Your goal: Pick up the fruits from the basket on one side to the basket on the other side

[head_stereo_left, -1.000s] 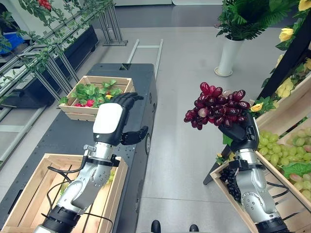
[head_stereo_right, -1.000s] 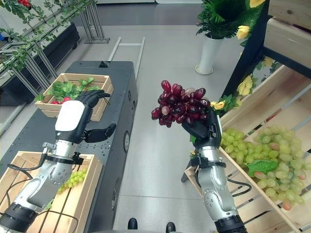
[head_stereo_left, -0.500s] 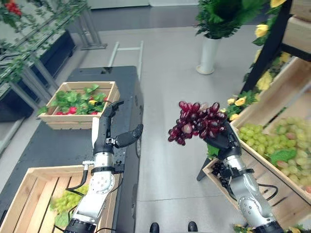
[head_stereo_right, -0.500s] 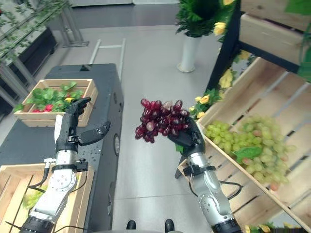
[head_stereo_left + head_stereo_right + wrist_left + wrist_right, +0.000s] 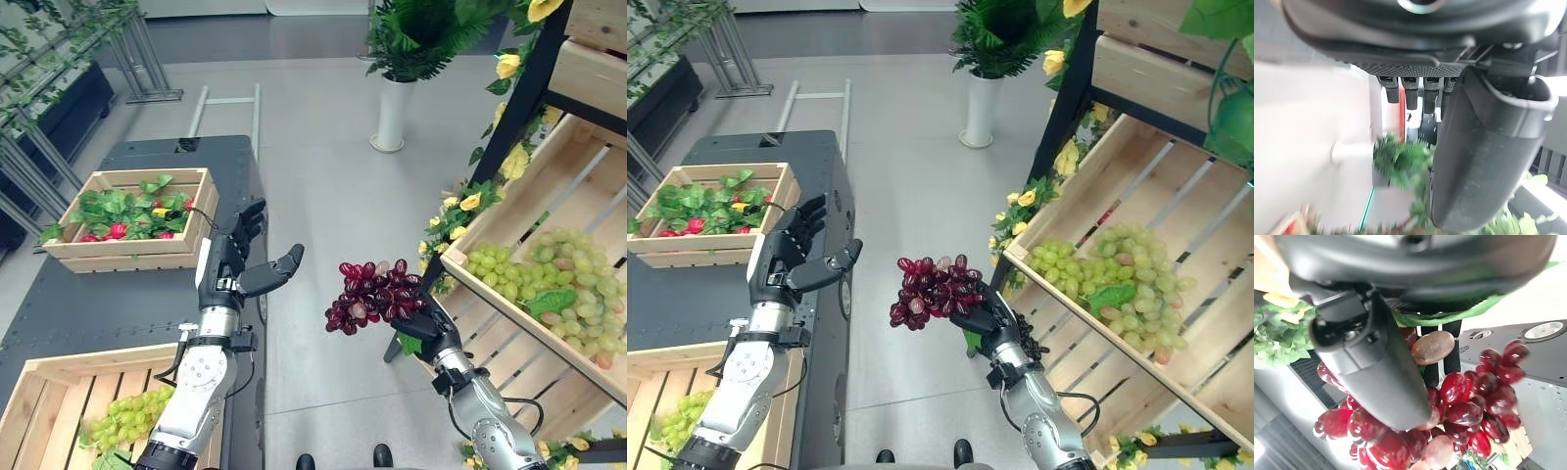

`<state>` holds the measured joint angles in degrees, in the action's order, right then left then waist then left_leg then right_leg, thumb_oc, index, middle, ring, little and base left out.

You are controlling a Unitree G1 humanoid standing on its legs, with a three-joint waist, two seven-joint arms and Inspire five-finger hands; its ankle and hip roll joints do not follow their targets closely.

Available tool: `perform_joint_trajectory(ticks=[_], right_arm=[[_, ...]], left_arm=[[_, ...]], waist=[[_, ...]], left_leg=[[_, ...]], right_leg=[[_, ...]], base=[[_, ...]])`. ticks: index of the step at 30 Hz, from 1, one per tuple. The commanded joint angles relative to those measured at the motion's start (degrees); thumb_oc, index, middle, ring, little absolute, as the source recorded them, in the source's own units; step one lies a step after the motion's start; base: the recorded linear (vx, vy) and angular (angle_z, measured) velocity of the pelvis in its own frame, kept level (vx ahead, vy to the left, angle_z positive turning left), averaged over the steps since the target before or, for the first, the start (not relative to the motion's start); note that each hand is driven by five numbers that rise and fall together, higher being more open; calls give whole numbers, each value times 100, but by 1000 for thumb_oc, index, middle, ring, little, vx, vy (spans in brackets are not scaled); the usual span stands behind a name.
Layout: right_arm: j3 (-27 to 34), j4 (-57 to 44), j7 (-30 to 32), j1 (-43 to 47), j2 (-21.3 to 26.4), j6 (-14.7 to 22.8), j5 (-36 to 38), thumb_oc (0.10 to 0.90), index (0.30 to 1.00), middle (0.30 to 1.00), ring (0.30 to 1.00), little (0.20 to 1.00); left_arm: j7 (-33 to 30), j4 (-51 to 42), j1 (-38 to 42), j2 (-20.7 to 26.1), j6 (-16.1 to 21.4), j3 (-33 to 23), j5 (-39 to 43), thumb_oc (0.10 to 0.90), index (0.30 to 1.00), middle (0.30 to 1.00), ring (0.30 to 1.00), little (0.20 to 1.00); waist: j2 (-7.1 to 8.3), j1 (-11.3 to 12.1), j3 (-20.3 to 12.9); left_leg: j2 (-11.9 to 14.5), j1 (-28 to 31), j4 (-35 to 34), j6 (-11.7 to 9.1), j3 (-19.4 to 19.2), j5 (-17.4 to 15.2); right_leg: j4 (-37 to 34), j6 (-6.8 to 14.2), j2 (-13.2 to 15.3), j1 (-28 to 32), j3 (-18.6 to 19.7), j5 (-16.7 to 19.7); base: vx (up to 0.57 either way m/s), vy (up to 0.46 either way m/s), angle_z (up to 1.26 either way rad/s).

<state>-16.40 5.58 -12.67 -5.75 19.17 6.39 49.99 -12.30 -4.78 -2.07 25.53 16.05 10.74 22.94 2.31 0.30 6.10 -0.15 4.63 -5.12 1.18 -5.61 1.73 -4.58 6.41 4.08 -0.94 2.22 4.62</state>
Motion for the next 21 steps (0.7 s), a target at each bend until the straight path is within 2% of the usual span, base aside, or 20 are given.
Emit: perform_joint_trajectory(ticks=[1,4,7,12,15,17,19,21], right_arm=[[146,-408,-986,649,-217,182,53,400,300,300,300,300],[50,-227,-1101,805,-89,107,82,400,300,300,300,300],[-8,54,-1078,829,-27,129,182,400,300,300,300,300],[-49,310,-961,822,-94,170,164,400,300,300,300,300],[-90,419,-762,1151,-17,347,219,400,300,300,300,300],[-66,543,-714,1344,-2,441,267,400,300,300,300,300],[-39,634,-689,1516,-6,506,330,400,300,300,300,300],[26,741,-590,1795,-13,669,440,400,300,300,300,300]], left_arm=[[162,-256,505,76,863,-192,113,800,900,900,900,900],[226,-198,584,100,843,-194,292,800,900,900,900,900],[441,-166,622,58,847,-169,621,800,900,900,900,900],[340,-189,618,-63,901,-120,728,800,900,900,900,900],[121,-79,895,-132,1294,-6,741,800,900,900,900,900],[78,-37,1063,-146,1389,29,701,800,900,900,900,900],[73,-24,1209,-167,1431,81,715,800,900,900,900,900],[106,12,1456,-179,1577,187,706,800,900,900,900,900]], waist=[[-97,17,29],[-122,115,78],[-100,181,61],[-17,196,143],[10,230,532],[7,246,724],[-3,242,859],[-31,235,1175]], left_leg=[[-282,-261,12,307,-80,-146],[-206,-346,17,350,-188,-110],[-162,-451,72,389,-110,-97],[-83,-646,337,300,-37,-125],[-126,-1167,762,225,316,-105],[-121,-1327,834,201,467,-59],[-89,-1419,774,187,431,24],[-98,-1756,933,167,411,95]], right_leg=[[439,209,406,-386,-856,373],[776,179,478,-467,-893,290],[732,170,523,-389,-822,244],[521,102,339,-334,-779,146],[680,-63,147,-628,-670,63],[772,-135,82,-734,-664,17],[843,-191,38,-842,-739,-17],[1131,-277,9,-1170,-877,-72]], base=[[-119,-17,-70],[-99,-72,-78],[-27,-189,-28],[-28,-227,0],[-215,-112,0],[-178,-57,1],[-188,-30,10],[-231,-9,10]])
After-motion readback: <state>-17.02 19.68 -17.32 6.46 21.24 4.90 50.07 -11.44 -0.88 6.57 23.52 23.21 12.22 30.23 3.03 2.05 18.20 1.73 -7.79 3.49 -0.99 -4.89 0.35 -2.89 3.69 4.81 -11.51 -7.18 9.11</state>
